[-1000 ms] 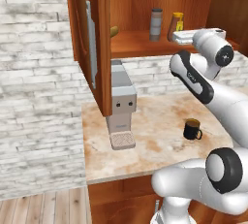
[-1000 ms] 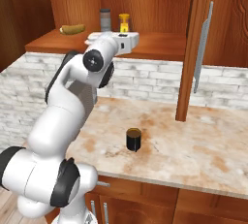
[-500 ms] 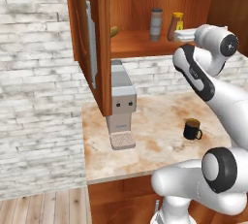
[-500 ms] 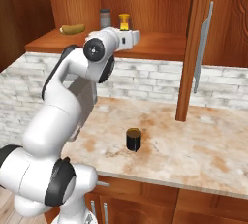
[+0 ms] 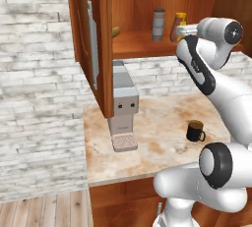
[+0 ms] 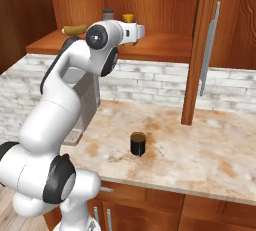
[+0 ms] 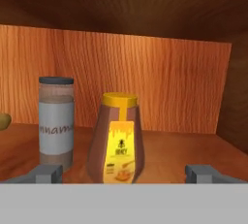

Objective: Pick the cinnamon and honey bottle from the cabinet and place them next to the mug.

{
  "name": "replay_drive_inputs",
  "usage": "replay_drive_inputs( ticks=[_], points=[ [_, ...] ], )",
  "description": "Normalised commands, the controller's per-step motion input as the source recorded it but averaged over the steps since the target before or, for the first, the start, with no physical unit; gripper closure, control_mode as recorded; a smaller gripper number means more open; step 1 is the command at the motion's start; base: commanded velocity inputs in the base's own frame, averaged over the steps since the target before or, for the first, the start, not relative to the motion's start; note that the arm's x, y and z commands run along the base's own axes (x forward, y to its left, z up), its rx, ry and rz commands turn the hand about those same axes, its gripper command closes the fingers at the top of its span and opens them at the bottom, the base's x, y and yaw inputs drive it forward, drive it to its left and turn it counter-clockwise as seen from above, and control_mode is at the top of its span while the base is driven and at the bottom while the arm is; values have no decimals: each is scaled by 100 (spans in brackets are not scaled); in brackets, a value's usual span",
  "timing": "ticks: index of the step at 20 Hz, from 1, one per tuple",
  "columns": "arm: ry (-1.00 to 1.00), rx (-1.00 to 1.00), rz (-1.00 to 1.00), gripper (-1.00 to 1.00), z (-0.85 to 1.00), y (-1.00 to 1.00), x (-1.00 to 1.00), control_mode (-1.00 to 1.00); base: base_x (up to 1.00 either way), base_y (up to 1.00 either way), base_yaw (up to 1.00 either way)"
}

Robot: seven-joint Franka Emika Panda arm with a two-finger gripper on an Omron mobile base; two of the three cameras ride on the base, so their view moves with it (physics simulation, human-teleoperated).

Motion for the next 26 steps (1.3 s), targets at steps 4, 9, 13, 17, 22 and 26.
replay_drive_inputs(
  ticks=[4,9,13,17,22,26],
  points=[
    [6,0,0,-100,0,9,32,-100,0,0,0],
    [2,0,0,-100,0,0,32,-100,0,0,0],
    [1,0,0,-100,0,0,32,-100,0,0,0],
    [0,0,0,-100,0,0,24,-100,0,0,0],
    [0,0,0,-100,0,0,29,-100,0,0,0],
    [0,0,0,-100,0,0,24,-100,0,0,0]
  ],
)
